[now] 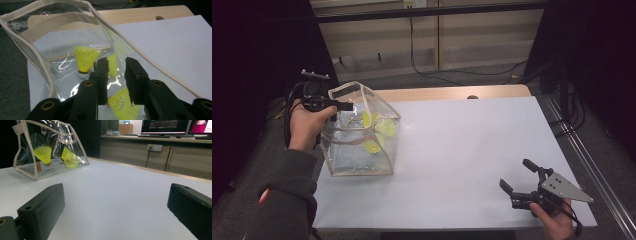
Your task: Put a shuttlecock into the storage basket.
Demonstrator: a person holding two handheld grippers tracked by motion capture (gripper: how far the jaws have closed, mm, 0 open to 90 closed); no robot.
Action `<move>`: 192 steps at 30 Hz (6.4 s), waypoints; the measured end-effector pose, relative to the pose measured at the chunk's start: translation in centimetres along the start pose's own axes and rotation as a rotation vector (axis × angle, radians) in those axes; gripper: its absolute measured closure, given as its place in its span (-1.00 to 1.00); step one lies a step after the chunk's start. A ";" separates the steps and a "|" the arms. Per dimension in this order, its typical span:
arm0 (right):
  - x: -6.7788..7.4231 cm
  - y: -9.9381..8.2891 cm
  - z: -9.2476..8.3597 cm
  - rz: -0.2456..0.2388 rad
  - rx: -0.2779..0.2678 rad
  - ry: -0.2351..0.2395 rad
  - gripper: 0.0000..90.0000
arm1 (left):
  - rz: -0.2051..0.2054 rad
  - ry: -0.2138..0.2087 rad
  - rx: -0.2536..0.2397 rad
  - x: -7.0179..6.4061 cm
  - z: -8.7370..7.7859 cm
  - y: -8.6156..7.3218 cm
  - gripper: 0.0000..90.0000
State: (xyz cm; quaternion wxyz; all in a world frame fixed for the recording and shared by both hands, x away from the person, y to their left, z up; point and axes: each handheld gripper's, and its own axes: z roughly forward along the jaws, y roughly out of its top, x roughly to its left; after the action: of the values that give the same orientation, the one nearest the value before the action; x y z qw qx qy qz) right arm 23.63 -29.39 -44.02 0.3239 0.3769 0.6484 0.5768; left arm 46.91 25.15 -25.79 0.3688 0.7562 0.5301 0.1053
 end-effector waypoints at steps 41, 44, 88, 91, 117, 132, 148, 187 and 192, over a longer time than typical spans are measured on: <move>0.0 -0.1 -0.1 0.004 0.000 -0.007 -0.97 | 0.173 -0.297 -0.160 -6.5 -1.5 -2.5 -0.55; -0.1 -0.1 -0.1 0.004 -0.001 -0.008 -0.97 | 0.181 -0.310 -0.167 -7.0 -1.5 -2.7 -0.58; 0.0 -0.1 -0.1 0.001 0.003 -0.006 -0.97 | 0.250 -0.517 -0.256 -10.8 0.0 -6.6 -0.76; 0.0 -0.1 -0.1 0.000 0.004 -0.007 -0.97 | 0.262 -0.525 -0.258 -10.9 -0.1 -6.8 -0.76; 0.0 -0.1 -0.2 -0.004 0.002 -0.004 -0.97 | 0.345 -0.561 -0.301 -11.9 0.8 -9.7 -0.79; 0.0 -0.1 -0.2 -0.002 0.002 -0.004 -0.97 | 0.352 -0.577 -0.306 -11.8 1.9 -11.6 -0.84; 0.0 -0.1 -0.2 -0.001 0.004 -0.005 -0.97 | 0.362 -0.583 -0.292 -10.9 3.0 -13.4 -0.88; 0.1 0.0 -0.2 -0.003 0.001 -0.003 -0.97 | 0.418 -0.574 -0.292 -8.5 4.5 -16.8 -0.90; 0.1 0.0 -0.2 -0.004 0.001 -0.002 -0.97 | 0.412 -0.571 -0.294 -8.2 4.6 -17.1 -0.90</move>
State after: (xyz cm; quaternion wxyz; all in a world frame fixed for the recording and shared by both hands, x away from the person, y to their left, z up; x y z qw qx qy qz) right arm 23.43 -29.44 -44.05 0.3257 0.3763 0.6492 0.5752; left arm 33.58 18.73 -38.57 0.5775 0.7847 0.2222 0.0372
